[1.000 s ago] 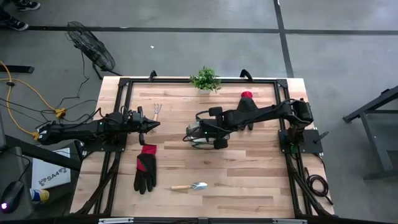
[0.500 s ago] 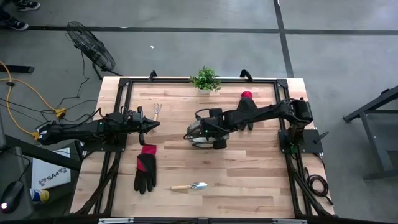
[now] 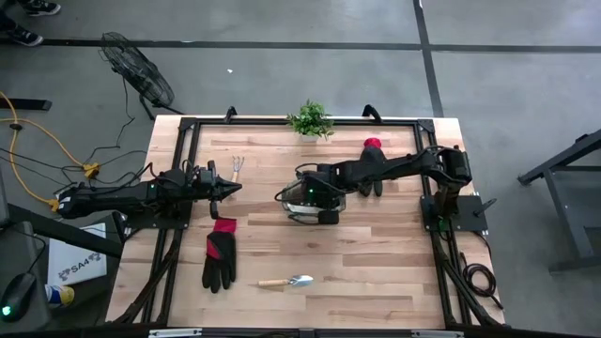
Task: Pick & Place Garden tools in Gardening bag
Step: Put the green shear scissors into the gardening bag, then put the brown hand rake into the gardening bag
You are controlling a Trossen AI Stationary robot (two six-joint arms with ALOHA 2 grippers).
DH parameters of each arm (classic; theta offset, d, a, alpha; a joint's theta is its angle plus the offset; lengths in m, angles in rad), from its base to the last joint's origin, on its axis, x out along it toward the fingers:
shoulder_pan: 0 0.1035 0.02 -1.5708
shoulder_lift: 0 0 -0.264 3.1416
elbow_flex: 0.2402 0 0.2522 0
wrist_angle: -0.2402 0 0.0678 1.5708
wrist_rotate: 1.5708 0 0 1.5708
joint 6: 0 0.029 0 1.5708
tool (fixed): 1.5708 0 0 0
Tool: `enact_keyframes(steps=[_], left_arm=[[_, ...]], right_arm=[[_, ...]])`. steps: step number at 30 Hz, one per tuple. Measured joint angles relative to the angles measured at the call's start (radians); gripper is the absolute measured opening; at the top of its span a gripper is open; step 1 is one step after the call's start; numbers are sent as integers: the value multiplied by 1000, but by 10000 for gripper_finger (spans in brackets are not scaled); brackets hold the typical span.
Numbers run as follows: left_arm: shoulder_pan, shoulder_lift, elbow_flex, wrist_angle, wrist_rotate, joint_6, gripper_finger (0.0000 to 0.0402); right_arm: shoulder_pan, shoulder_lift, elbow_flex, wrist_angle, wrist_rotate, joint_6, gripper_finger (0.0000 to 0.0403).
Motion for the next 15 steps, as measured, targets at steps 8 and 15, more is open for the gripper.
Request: enact_keyframes(steps=[8, 15], left_arm=[[0, 0, 0, 0, 0, 0, 10], [0, 0, 0, 0, 0, 0, 10]], right_arm=[[-2, 0, 0, -1, 1, 21, 70], [-2, 0, 0, -1, 2, 30, 87]])
